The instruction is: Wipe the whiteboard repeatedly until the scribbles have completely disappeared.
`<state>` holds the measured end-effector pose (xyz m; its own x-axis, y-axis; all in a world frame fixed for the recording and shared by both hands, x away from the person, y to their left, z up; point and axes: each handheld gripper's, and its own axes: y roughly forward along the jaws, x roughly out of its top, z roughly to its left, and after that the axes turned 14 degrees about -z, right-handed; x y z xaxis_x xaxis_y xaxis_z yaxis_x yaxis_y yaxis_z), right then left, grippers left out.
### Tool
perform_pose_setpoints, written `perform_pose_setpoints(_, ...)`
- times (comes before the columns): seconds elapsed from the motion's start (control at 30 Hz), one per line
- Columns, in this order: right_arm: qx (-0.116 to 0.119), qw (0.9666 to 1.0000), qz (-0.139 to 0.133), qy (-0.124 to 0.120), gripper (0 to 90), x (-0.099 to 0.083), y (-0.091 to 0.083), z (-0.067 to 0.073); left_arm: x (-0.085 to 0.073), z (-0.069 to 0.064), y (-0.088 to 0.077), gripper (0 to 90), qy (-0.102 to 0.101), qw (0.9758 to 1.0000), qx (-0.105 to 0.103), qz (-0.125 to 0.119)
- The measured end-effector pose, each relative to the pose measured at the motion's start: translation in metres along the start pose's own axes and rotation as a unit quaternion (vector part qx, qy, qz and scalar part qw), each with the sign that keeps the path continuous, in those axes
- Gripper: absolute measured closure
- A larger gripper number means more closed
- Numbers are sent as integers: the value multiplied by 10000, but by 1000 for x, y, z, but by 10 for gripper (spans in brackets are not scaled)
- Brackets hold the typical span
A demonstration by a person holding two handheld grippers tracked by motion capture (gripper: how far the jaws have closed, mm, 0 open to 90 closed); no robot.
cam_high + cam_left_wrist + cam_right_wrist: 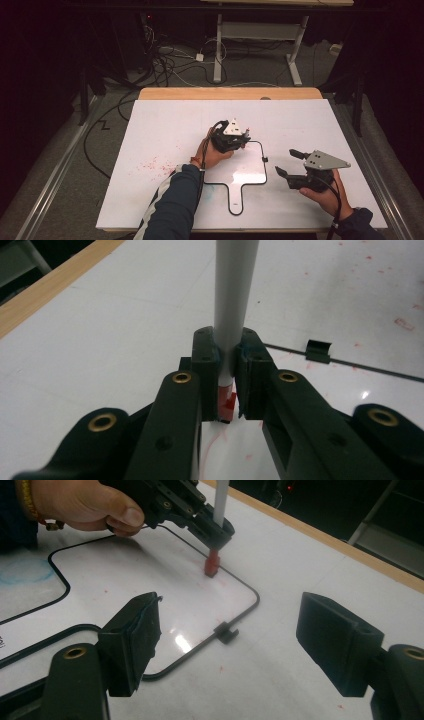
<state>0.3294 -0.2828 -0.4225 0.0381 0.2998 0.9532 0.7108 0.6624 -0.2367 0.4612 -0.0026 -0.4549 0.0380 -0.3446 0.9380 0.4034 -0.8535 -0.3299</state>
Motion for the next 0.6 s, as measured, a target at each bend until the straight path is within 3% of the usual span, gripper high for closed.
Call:
perform_pose_setpoints(0.17, -12, 10000, -1, 12, 261, 0, 0, 0, -10, 1, -17, 790, -84, 9999, 46, -123)
perform_pose_setpoints(0.37, -2, 10000, -5, -7, 261, 1, 0, 1, -14, 3, -30, 790, 25, 9999, 127, -22)
perform_pose_setpoints(0.6, -4, 10000, 4, -21, 261, 1, 0, 1, -27, 13, -56, 790, -137, 9993, 351, -71)
